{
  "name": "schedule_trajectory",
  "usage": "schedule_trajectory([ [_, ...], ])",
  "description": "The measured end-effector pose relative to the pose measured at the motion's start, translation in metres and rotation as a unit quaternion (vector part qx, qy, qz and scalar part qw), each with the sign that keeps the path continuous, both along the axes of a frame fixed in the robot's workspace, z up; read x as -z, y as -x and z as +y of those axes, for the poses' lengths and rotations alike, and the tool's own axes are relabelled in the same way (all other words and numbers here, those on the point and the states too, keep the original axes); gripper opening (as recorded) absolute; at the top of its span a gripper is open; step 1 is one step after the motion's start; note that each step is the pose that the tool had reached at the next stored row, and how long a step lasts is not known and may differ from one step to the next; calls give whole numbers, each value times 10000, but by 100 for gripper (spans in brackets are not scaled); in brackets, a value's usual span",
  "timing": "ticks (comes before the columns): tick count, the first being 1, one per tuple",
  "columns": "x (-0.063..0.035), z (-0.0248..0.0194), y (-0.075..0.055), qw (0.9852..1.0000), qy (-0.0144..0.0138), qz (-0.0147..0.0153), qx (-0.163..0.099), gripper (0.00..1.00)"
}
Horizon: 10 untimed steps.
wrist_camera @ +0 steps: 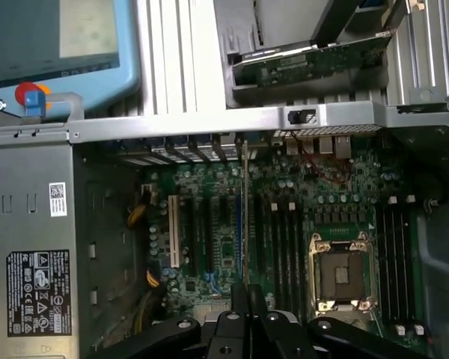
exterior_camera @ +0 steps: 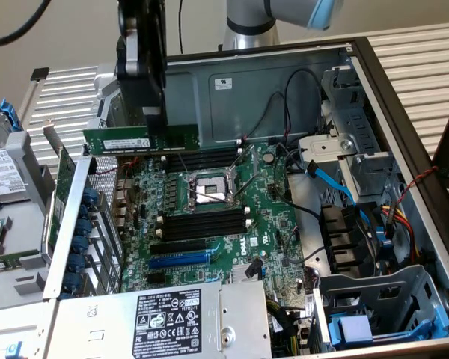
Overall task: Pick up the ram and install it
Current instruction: 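Pick up the ram and move it above insertion slot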
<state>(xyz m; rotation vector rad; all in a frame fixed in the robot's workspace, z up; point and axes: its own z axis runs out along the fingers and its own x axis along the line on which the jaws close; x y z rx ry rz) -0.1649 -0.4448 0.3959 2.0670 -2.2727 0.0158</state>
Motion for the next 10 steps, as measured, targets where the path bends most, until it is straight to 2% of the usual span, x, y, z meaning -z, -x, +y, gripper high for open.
schedule_trajectory([
  [10, 1, 0, -404, 10000, 0, 3, -4, 12],
])
